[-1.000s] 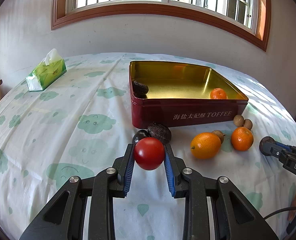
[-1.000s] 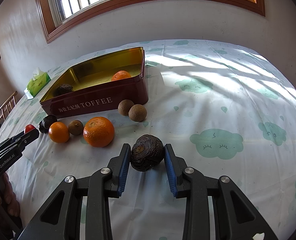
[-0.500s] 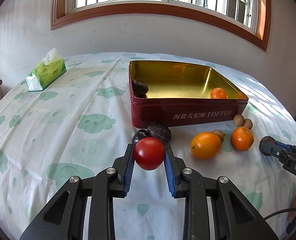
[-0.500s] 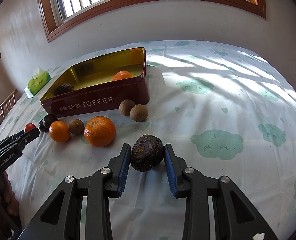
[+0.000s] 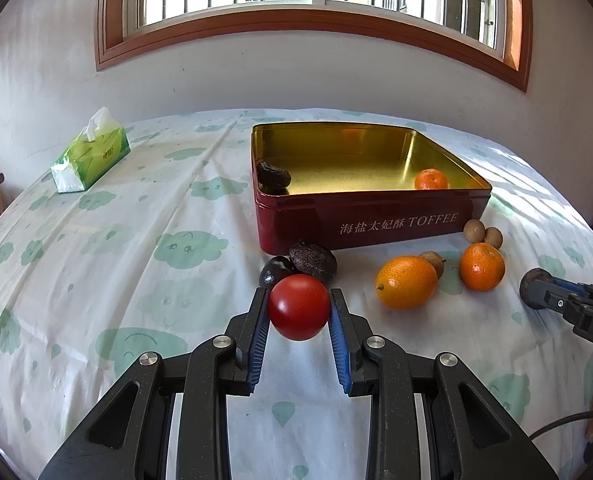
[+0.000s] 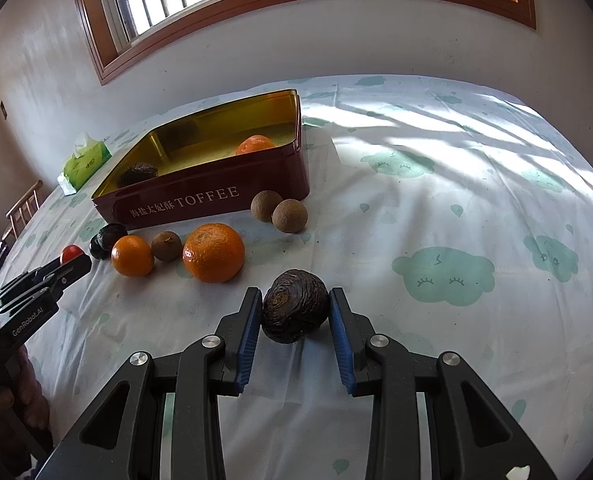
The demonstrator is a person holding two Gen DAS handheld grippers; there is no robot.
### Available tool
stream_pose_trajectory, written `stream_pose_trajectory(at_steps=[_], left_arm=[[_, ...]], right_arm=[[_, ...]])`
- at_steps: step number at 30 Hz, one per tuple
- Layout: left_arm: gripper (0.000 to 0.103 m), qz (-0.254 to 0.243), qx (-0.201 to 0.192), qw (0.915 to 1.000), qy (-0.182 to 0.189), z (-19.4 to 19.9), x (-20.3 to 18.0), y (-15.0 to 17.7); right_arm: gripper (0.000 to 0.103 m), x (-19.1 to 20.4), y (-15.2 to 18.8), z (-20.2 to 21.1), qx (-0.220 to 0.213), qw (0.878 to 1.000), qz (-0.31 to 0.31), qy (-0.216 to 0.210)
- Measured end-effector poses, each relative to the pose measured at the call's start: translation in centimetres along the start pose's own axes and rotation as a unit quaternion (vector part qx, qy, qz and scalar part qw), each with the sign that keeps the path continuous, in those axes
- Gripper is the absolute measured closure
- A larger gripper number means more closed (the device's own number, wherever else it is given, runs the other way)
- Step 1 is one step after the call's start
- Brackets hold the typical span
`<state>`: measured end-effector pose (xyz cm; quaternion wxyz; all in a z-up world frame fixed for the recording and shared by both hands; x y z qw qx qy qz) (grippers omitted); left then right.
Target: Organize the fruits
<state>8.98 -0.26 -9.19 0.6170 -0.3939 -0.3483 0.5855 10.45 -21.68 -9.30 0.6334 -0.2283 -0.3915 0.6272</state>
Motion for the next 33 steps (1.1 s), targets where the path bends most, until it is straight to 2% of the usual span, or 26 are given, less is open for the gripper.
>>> stream_pose_trajectory(at_steps=[4,15,18,21,24,27,28,29,33], left_arm=[[0.073,-0.011,-0.004,0.9999,0.0,0.1,-0.4,-0.1],[0.073,-0.004,0.001,1.0,0.0,-0.1,0.1,-0.4],[0.073,-0.007,-0.001,1.0,0.001,-0.1,0.0,-0.3],[0.073,-0.01,0.0,0.9999,0.002,-0.1,-0.2,-0.2],[0.073,-0.009,0.001,1.0,0.003,-0.1,-0.2,-0.2],[0.073,-0.009,0.002,1.0,0.002,-0.2,-0.3,-0.2],[0.073,-0.008,0.002,1.0,0.002,-0.2,-0.3,-0.2],[0.073,-0.008,0.001,1.0,0.003,-0.2,-0.3,-0.2],[0.073,-0.006,0.0,1.0,0.004,-0.1,-0.3,-0.2]], right_arm=[[0.074,0.3,0.2,0.6,-0.001,1.0,0.0,-0.005],[0.075,0.9,-0.4,1.4,-0.009,1.0,0.009,-0.008],[0.071,0.8,-0.1,1.4,-0.007,1.0,0.017,-0.003],[0.056,0.7,0.1,1.1,-0.003,1.0,0.021,0.0],[0.056,0.5,0.2,0.4,0.007,1.0,0.02,0.001],[0.057,0.2,0.7,-0.3,0.022,1.0,0.011,0.001],[0.06,0.2,0.7,-0.2,0.018,1.0,0.016,0.007],[0.07,0.3,0.8,-0.2,0.02,1.0,0.021,0.01],[0.07,0.8,0.8,0.6,0.011,1.0,0.026,-0.001]])
Point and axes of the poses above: each gripper's, at about its wrist camera, not at the fingertips, and z roughly against the way its jaws point, x to its left, y to its underside, the point moved 5 cm from there along -z, roughly the way its jaws point, and after that the axes turned 14 degrees about -x, right-handed, at the moved point
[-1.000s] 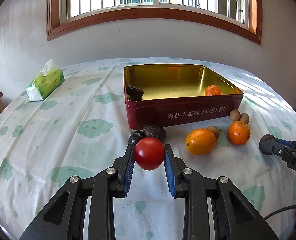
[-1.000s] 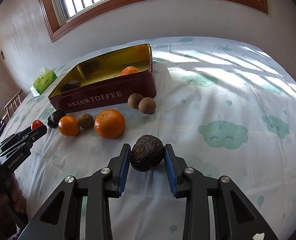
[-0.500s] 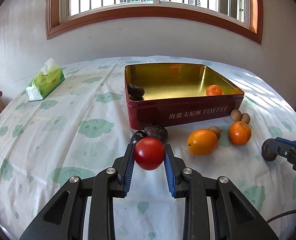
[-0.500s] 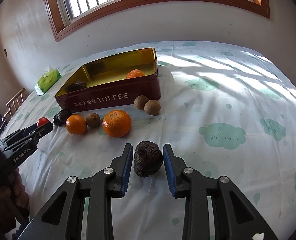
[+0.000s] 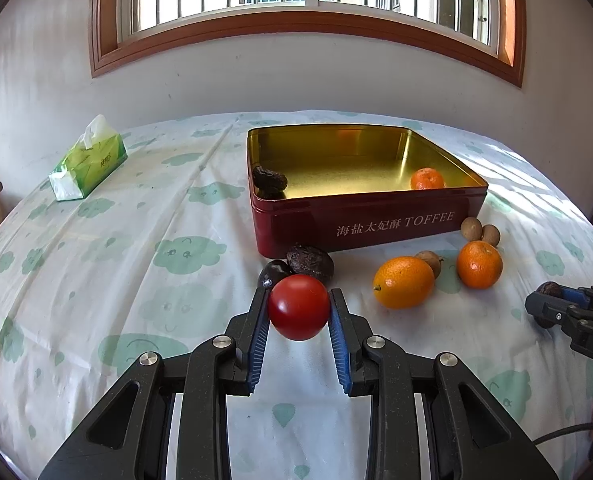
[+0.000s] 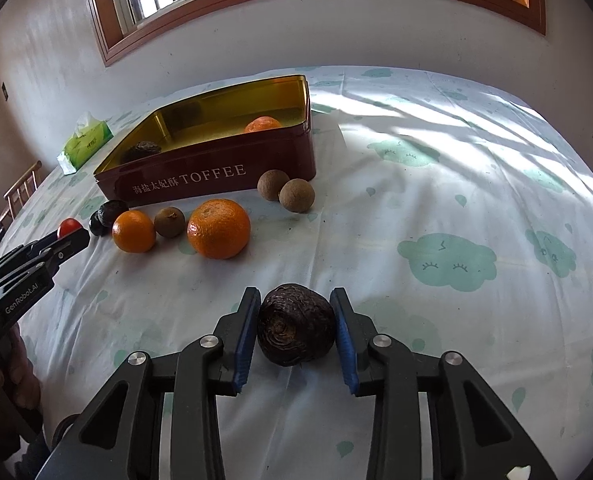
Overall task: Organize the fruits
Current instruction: 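Carry the passion fruit and tomato into the tin and open both tools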
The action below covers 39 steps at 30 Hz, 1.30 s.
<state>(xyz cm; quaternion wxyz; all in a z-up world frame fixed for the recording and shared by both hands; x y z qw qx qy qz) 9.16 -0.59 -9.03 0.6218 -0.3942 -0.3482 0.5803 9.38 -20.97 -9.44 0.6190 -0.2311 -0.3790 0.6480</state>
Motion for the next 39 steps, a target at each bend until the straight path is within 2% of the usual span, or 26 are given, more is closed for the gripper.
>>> stream_pose_trajectory(at_steps=[8,13,21,27,39], left_arm=[[0.073,0.029,-0.004,0.9995,0.014,0.6,1.0,-1.0],[0.073,0.04,-0.012,0.999,0.015,0.8,1.7,-2.7],[0.073,0.035,-0.034,0.9988,0.01,-0.5,1.3,-6.9],[0.073,0.027,-0.041,0.9988,0.0,-2.7,1.2,-9.7],[0.073,0.01,-0.015,0.9996,-0.02,-8.1,1.2,-10.7]], right_arm=[[0.07,3.0,-3.2,2.1,-0.039,0.999,0.018,-0.03],[0.07,4.3,-4.5,1.7,-0.047,0.998,0.03,-0.04],[0.07,5.6,-8.2,-0.6,-0.065,0.996,0.041,-0.051],[0.07,5.3,-10.6,-3.3,-0.061,0.996,0.032,-0.054],[0.07,5.5,-12.3,-8.5,-0.039,0.997,0.038,-0.052]])
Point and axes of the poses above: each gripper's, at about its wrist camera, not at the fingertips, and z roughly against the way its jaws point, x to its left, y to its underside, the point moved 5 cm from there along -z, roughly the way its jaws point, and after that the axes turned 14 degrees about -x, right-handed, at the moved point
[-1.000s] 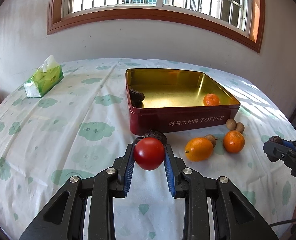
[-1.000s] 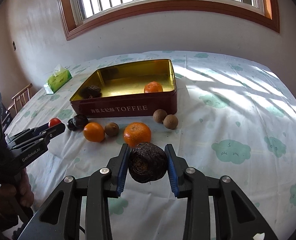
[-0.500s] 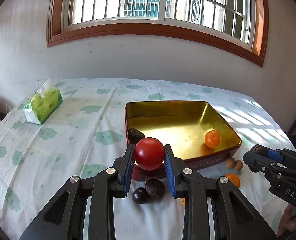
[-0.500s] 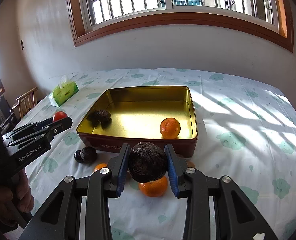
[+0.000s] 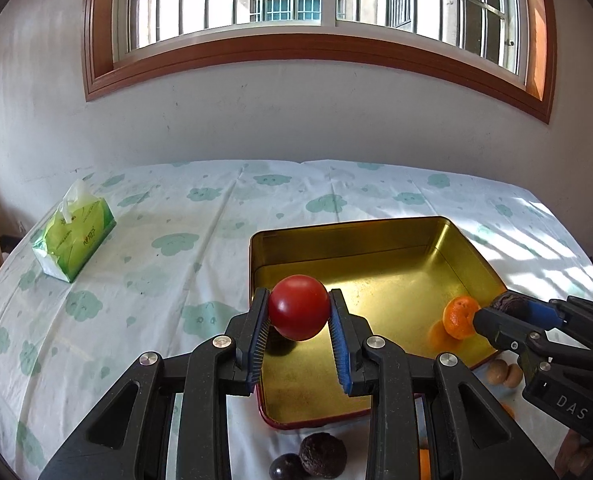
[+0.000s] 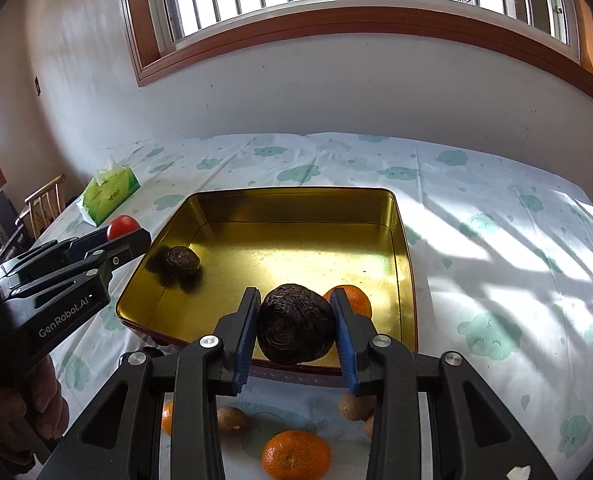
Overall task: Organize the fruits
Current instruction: 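Carry the passion fruit and tomato into the tin and open both tools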
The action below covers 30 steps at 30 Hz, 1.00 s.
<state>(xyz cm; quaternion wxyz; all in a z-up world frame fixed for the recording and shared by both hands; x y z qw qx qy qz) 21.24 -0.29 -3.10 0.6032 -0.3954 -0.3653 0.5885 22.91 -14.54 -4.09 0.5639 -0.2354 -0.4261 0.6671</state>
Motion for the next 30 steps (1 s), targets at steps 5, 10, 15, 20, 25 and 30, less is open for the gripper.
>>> stream_pose_trajectory(at_steps=[5,10,15,20,25,30], left_arm=[[0.073,-0.009,0.003,0.9999,-0.007,-1.5,0.2,0.1],[0.073,-0.013,0.009,0.9998,-0.01,-2.5,0.3,0.5],[0.073,-0.016,0.012,0.9997,-0.011,-3.2,0.3,0.8],[0.073,-0.015,0.019,0.9996,-0.012,-3.7,0.4,1.2],[0.072,-0.015,0.026,0.9995,-0.011,-4.1,0.4,1.5],[0.069,-0.016,0.028,0.9995,-0.006,-4.4,0.4,1.6]], right_arm=[[0.07,-0.7,0.3,-1.2,0.009,1.0,-0.003,0.005],[0.07,-1.2,0.6,-1.8,0.014,1.0,-0.008,0.006],[0.07,-1.3,0.8,-2.3,0.017,1.0,-0.008,0.007],[0.07,-1.4,0.9,-2.7,0.02,1.0,-0.011,0.007],[0.07,-1.3,0.9,-3.0,0.019,1.0,-0.006,0.006],[0.068,-1.5,0.8,-3.2,0.018,1.0,-0.008,0.005]])
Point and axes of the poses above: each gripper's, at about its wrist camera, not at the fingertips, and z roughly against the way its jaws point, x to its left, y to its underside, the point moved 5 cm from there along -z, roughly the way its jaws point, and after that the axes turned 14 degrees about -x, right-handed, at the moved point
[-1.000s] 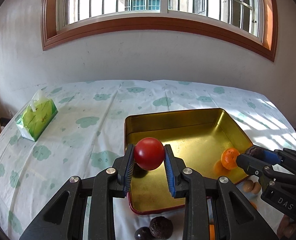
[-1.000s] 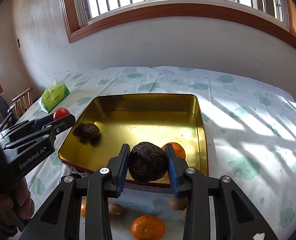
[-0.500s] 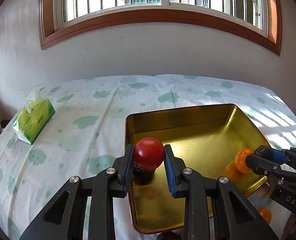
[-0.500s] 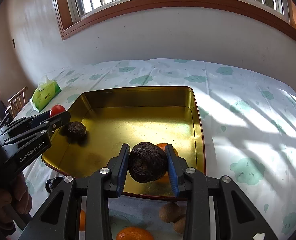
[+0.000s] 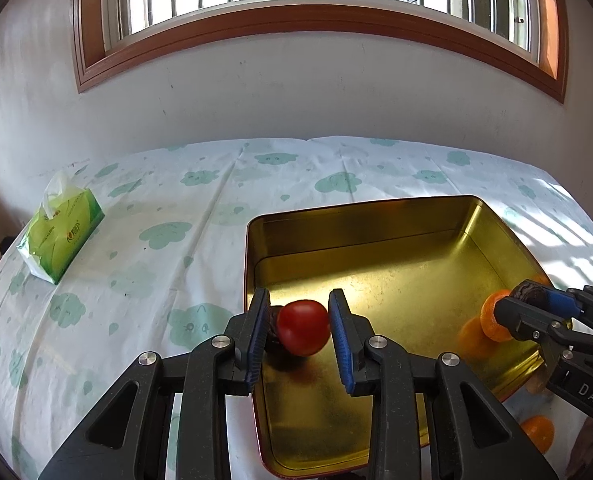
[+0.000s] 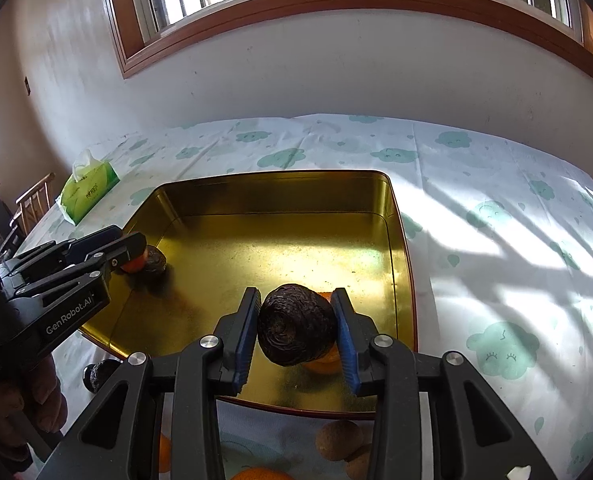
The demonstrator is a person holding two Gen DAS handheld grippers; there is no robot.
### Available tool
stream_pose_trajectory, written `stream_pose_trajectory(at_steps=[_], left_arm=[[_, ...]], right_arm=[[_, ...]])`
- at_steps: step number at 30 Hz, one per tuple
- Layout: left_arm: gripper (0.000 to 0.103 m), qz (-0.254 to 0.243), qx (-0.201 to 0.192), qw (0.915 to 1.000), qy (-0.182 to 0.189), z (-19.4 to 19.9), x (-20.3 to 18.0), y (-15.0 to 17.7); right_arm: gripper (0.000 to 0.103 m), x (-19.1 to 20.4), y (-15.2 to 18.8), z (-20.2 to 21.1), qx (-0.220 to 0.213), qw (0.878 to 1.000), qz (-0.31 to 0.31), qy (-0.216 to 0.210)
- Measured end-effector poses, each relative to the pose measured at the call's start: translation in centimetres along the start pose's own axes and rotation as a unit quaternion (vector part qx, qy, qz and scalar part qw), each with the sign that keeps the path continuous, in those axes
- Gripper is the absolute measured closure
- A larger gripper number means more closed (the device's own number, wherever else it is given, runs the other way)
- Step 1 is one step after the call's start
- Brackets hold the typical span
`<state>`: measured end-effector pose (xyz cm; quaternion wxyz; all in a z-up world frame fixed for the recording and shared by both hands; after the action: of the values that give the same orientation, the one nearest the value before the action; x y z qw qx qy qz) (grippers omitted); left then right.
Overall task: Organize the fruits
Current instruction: 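Carry the passion fruit and tomato into the tin and open both tools, then grasp another mandarin orange with the right tool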
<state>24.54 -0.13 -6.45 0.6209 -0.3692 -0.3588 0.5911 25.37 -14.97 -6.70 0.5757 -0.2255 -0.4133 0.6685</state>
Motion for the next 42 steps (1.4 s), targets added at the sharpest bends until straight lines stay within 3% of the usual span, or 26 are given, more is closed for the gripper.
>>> stream_pose_trajectory(at_steps=[5,14,20,27,34,38,42], left_arm=[[0.054,-0.002,-0.008,1.0,-0.002,0.2,0.0,-0.2],[0.044,0.012,-0.046,0.9989,-0.003,2.5,0.9,-1.7],[0.043,0.022,-0.056,0.998,0.016,5.8,1.3,-1.2],[0.043,0.016,-0.064,0.9972,0.037,10.8,1.3,3.1],[0.044,0.032,-0.007,0.9985,0.043,12.1,3.6,8.1],[0.045,0.058,0.005,0.9974,0.043,11.9,5.1,8.9],[0.045,0.074,0.008,0.9948,0.07,11.8,5.4,8.6]], right_arm=[[0.067,-0.1,-0.3,0.3,-0.013,1.0,-0.004,-0.004],[0.066,0.1,-0.8,4.8,-0.059,0.998,-0.001,-0.025],[0.066,0.4,2.2,9.4,-0.06,0.997,0.002,-0.04],[0.066,1.3,7.4,11.0,-0.016,0.999,-0.002,-0.048],[0.064,3.3,8.0,11.3,-0.016,0.997,-0.005,-0.075],[0.064,6.2,7.8,10.5,-0.008,0.994,0.028,-0.101],[0.064,8.5,7.8,9.2,-0.002,0.993,0.045,-0.113]])
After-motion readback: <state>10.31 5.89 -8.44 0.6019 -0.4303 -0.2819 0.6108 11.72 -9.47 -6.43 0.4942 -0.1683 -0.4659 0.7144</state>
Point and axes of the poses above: each gripper's, at about its wrist camera, not at the fingertips, and z roughly against the way its jaws point, x to its left, y to its underside, the point moved 5 cm from there along -z, roughly the way its jaws point, and after that the axes turned 14 degrees about -x, right-handed, at the moved point
